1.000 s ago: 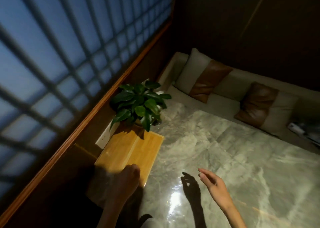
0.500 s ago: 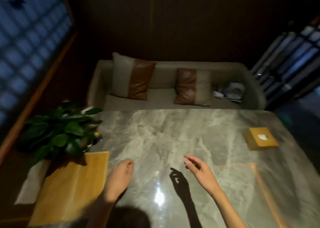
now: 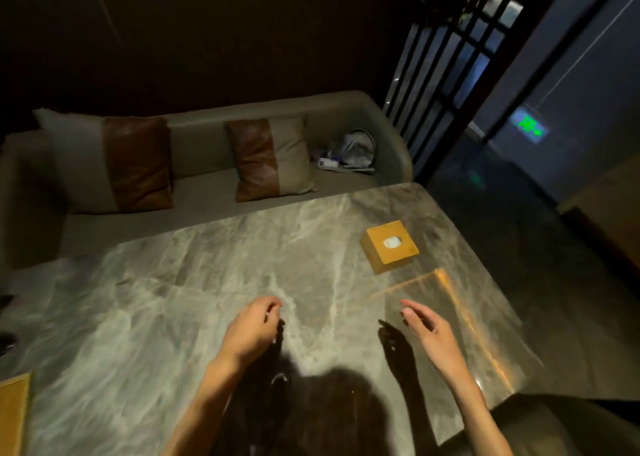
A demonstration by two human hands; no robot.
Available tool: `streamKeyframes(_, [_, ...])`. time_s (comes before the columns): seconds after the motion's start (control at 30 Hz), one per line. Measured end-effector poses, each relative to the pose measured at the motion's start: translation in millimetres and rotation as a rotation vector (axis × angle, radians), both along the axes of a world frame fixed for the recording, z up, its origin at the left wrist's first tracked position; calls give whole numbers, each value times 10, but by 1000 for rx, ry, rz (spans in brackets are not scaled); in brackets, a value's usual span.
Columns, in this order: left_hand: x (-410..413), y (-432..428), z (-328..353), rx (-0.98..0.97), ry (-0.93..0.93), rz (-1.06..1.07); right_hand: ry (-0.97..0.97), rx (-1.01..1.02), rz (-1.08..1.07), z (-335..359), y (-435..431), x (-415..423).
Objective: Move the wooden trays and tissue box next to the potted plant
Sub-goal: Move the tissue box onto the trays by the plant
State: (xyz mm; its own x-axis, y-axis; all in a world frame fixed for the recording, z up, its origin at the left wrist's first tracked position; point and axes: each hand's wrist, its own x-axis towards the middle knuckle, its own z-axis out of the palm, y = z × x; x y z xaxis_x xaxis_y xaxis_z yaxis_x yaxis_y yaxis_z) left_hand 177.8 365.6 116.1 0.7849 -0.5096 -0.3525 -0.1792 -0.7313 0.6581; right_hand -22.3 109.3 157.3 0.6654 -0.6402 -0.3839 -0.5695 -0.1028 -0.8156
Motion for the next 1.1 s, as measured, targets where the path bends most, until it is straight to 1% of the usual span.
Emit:
streamKeyframes(0.07, [-92,-477,-37,26,40,-4,15,10,8,-106,-503,6])
streamKeyframes(0.17, [-143,-1209,-27,-19,84,17,43,96,-15,-276,-1206,160])
streamKeyframes(0.2, [-128,-1463,-21,-32,85,43,70,91,-15,-340,-1404,238])
streamKeyframes(0.3, [6,-2231,-106,-53,100,139,111,-29,-21,-542,-1910,572])
streamKeyframes(0.4, [190,-2851,-326,21,151,206,168,7,-2,-731,-2256,1014])
streamKeyframes(0.47, [275,-3167,-484,90,220,227,254,31,71,-882,-2395,1290])
streamKeyframes(0.53, [320,-3406,-611,136,290,226,346,-25,166,-1031,-2452,1483])
streamKeyframes(0.57, [338,-3499,-668,148,321,224,359,-51,192,-1106,-2465,1571])
streamKeyframes(0.63, [361,-3633,-767,155,388,232,347,32,161,-1241,-2468,1674])
streamKeyframes(0.73, [377,-3745,-874,123,511,264,327,71,154,-1425,-2482,1711])
streamKeyframes(0.8, [364,-3782,-908,84,578,270,311,124,119,-1482,-2469,1686])
streamKeyframes(0.9, [288,-3790,-910,-33,655,289,312,165,67,-1517,-2465,1634])
streamKeyframes(1.0, [191,-3739,-887,-127,695,333,311,156,43,-1507,-2404,1566])
streamKeyframes(1.1, [158,-3625,-816,-190,686,414,278,142,9,-1404,-2243,1511])
